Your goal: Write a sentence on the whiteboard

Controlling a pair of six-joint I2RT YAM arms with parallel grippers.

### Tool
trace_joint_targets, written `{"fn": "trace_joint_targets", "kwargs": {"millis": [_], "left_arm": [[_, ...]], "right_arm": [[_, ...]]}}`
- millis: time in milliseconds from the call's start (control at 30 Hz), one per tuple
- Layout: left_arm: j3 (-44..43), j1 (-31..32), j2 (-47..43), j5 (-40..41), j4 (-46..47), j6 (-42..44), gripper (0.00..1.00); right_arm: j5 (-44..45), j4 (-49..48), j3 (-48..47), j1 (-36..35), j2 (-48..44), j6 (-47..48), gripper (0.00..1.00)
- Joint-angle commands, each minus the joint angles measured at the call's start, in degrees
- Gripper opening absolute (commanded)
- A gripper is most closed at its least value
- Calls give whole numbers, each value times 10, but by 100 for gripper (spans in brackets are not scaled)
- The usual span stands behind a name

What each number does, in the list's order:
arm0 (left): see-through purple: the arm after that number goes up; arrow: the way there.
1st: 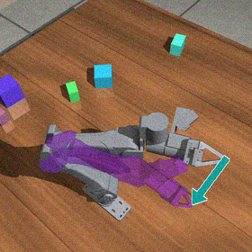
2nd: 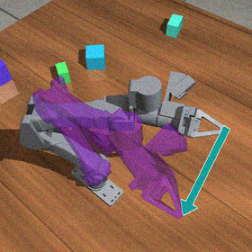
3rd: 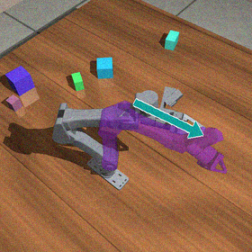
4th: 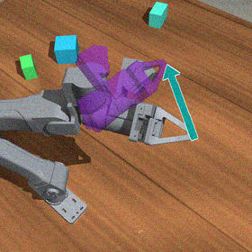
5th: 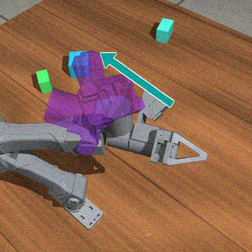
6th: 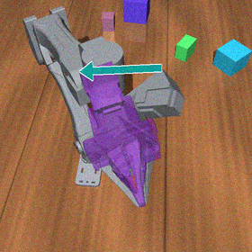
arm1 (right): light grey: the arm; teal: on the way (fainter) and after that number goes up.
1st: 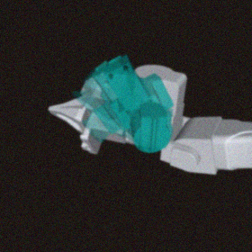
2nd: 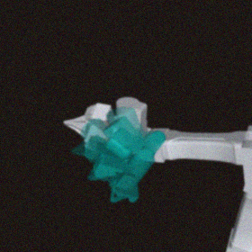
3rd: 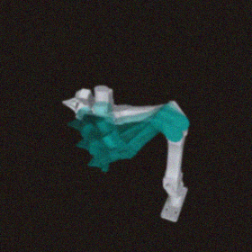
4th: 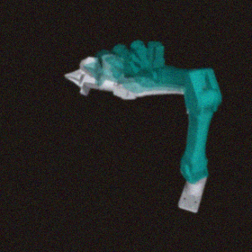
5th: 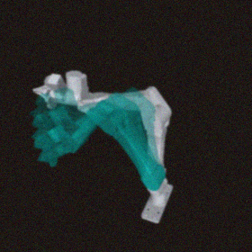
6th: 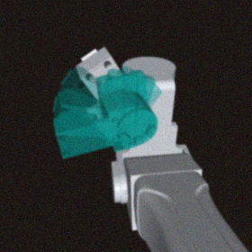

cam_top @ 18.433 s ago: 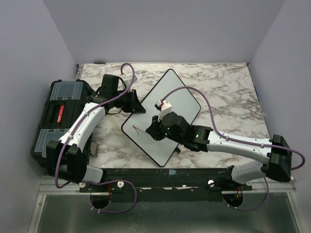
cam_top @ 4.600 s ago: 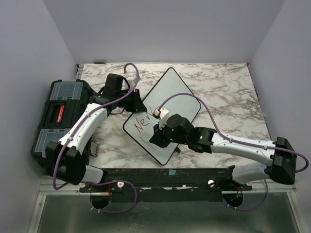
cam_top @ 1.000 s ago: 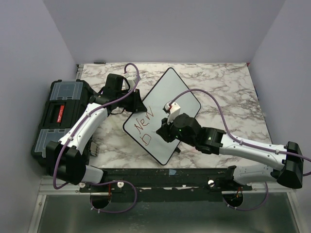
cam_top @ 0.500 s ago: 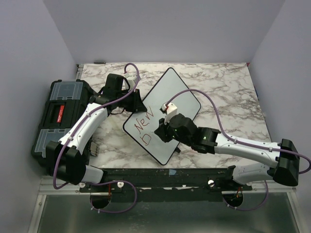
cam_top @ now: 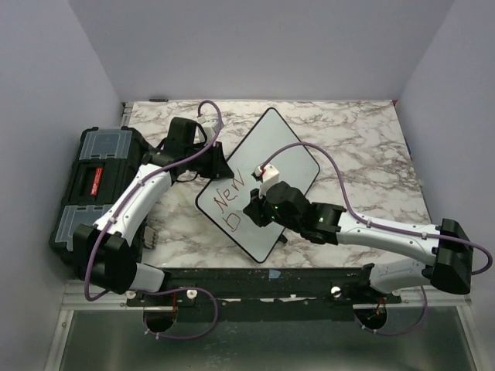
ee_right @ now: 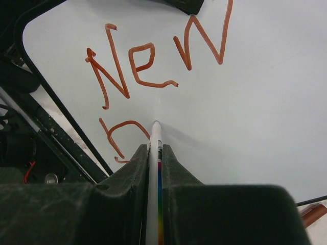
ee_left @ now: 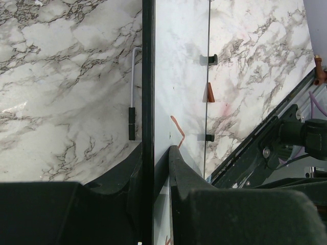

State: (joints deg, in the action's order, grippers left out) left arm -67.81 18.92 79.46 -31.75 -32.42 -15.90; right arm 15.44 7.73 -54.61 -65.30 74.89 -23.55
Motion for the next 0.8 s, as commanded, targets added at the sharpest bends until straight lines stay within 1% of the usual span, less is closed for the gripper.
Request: {"fn": "trace_joint_targets", "kwargs": {"millis": [0,200,467,600,767], "left_arm": [[7,16,18,88,-29,77,0],[6,15,18,88,-29,77,0],[6,16,19,88,-29,77,0],[6,16,19,89,-29,77,0],[6,16,19,90,-30,78,0]], "right_arm": [[12,-12,12,-4,9,-3,1],[51,3,12,-3,7,5,0],[80,8,3,-3,14,2,1],[80,9,-8,-4,19,6,1],[59,1,-20,-4,24,16,1]]}}
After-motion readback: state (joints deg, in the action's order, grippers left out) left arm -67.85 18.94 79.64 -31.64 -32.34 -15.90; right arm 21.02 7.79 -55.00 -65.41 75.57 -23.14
